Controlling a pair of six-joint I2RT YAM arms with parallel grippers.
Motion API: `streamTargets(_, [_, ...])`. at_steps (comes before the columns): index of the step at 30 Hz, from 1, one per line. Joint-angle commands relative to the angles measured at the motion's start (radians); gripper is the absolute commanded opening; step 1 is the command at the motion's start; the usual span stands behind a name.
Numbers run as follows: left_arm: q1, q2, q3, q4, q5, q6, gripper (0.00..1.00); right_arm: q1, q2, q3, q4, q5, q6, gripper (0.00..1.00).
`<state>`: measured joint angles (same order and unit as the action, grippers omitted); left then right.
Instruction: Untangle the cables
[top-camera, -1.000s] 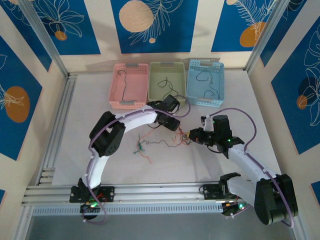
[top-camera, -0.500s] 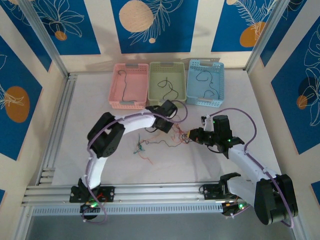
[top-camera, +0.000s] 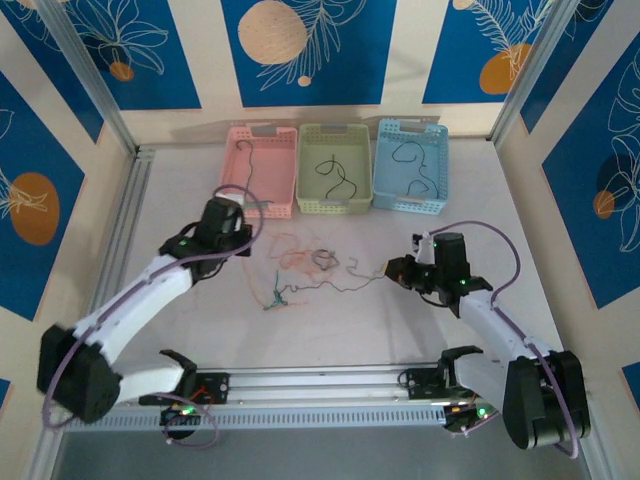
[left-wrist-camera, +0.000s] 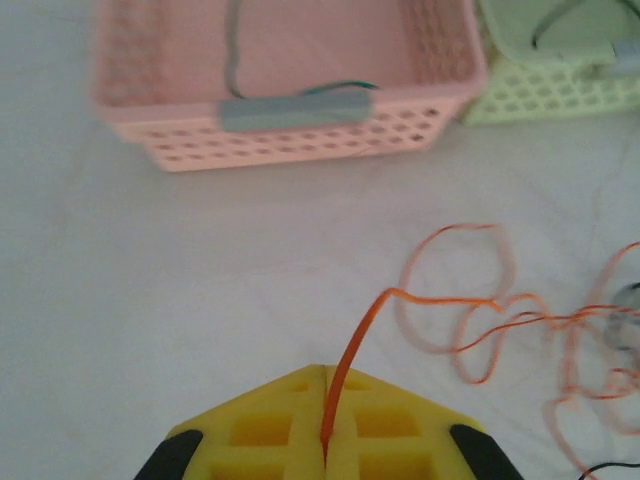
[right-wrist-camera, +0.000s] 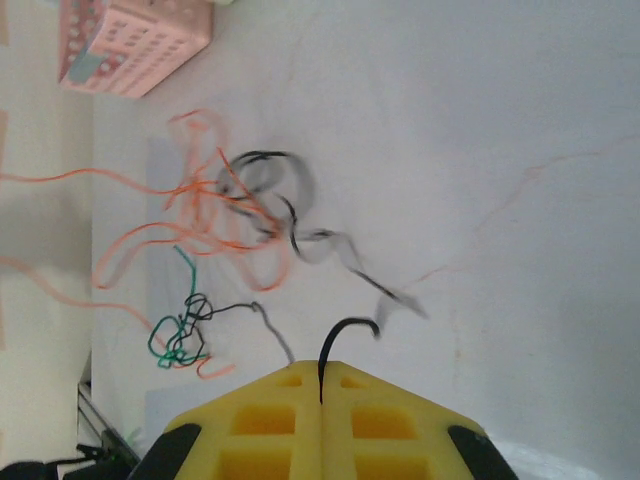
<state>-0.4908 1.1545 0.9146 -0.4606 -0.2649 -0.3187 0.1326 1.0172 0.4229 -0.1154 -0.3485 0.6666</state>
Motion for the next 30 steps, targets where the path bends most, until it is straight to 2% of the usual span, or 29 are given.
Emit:
streamTargets(1, [0.034,-0.112,-0.024,-0.104,-0.020,-0.039,0.00,-0.054,-0.023,-0.030,0.003,-0.024,0.040,0.00])
streamTargets(6, [0.071,-0.236,-0.001,-0.201,-0.046,-0.029,0.00,-0.187,-0.047,-0.065,0.006,-0.030,0.095,0.00])
streamTargets(10, [0.086,-0.273,0.029,-0.263,-0.060,-0.004,0.00,-0.268,-0.069,-0.064,-0.011,-0.022,0.101,0.00])
streamTargets(13, [0.093,-0.287,0.040,-0.293,-0.071,0.020,0.00,-0.302,-0.109,-0.030,-0.069,0.054,0.074,0.00])
streamTargets(16, [0.097,-0.295,0.039,-0.311,-0.071,0.052,0.00,-0.328,-0.136,0.050,-0.194,0.237,0.035,0.00])
streamTargets(18, [0.097,-0.301,0.036,-0.324,-0.045,0.064,0.00,-0.351,-0.156,0.062,-0.159,0.211,0.056,0.00])
streamTargets(21, [0.097,-0.310,0.021,-0.319,0.035,0.075,0.00,-0.322,-0.148,0.084,-0.062,0.120,0.104,0.00])
streamTargets(27, [0.096,-0.272,0.050,-0.309,0.249,0.100,0.00,-0.159,-0.159,0.223,-0.075,0.120,0.072,0.00])
streamTargets(30, [0.097,-0.254,0.067,-0.323,0.291,0.124,0.00,-0.091,-0.188,0.328,-0.124,0.171,0.008,0.00])
